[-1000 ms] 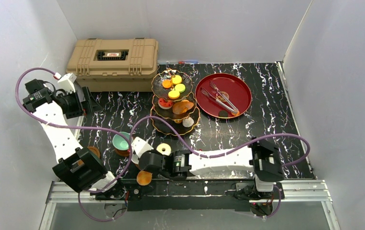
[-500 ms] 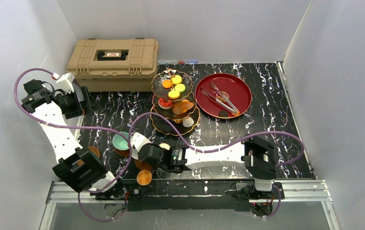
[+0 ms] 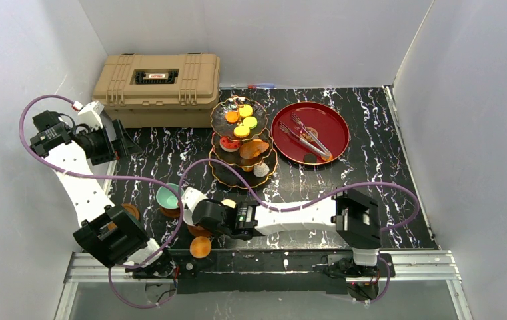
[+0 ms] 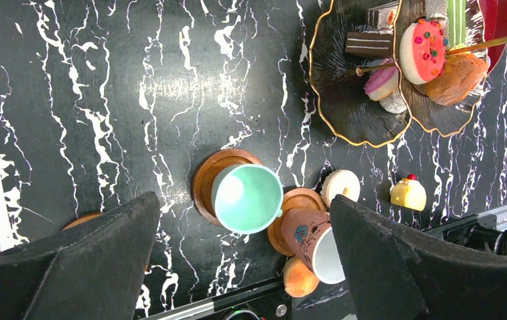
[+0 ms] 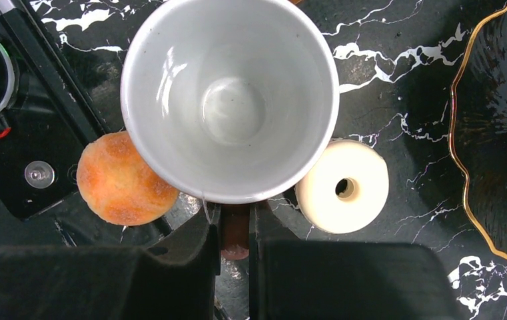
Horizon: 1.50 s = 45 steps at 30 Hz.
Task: Serve the afternoon tea
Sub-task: Place the cup on the coaster, then reset both arms
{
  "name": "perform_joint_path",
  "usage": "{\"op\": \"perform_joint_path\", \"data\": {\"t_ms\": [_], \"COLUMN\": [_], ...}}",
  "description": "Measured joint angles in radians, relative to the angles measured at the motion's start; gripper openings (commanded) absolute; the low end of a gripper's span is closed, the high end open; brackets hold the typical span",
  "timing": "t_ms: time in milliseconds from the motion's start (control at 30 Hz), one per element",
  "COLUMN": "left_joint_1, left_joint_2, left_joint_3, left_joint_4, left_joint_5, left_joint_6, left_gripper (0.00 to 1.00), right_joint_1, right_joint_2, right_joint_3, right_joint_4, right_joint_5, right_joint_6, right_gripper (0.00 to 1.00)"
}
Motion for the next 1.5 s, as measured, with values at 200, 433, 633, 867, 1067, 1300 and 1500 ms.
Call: {"op": "perform_joint_path", "data": {"t_ms": [200, 433, 633, 867, 1067, 1300, 1500], "left_joint_1": [0.0, 0.0, 0.0, 0.0, 0.0, -0.002, -0.067], "left_joint_2": [0.0, 0.0, 0.0, 0.0, 0.0, -0.016, -0.087], "left_joint_3": [0.0, 0.0, 0.0, 0.0, 0.0, -0.064, -0.23], "left_joint_4": [0.0, 0.0, 0.0, -0.007, -0.011, -0.003, 0.109], "left_joint_5": [0.0, 0.005, 0.018, 0.026, 0.026, 0.06, 0.058], "left_joint_6": [0.001, 0.001, 0.002, 0.001, 0.011, 0.03, 0.001], "left_gripper": [0.98, 0.98, 0.98, 0.98, 0.98, 0.98, 0.98], "right_joint_1": [-0.005, -0.011, -0.017, -0.039, -0.046, -0.102, -0.49], "right_joint_2": [0.002, 0.0, -0.036, -0.155, -0.278, -0.426, -0.671], "right_joint_3": [0.0, 0.0, 0.0, -0.019, -0.206, -0.318, -0.452], "right_joint_4": [0.007, 0.029, 0.029, 0.044, 0.079, 0.017, 0.033], "right_joint_5": [0.002, 0.023, 0.034, 0.025, 0.036, 0.08, 0.017], "right_joint_6": [0.002, 0.0, 0.004, 0.04, 0.116, 0.16, 0.184], "right_gripper": [0.65, 0.94, 0.98, 0.98, 0.98, 0.98, 0.98]}}
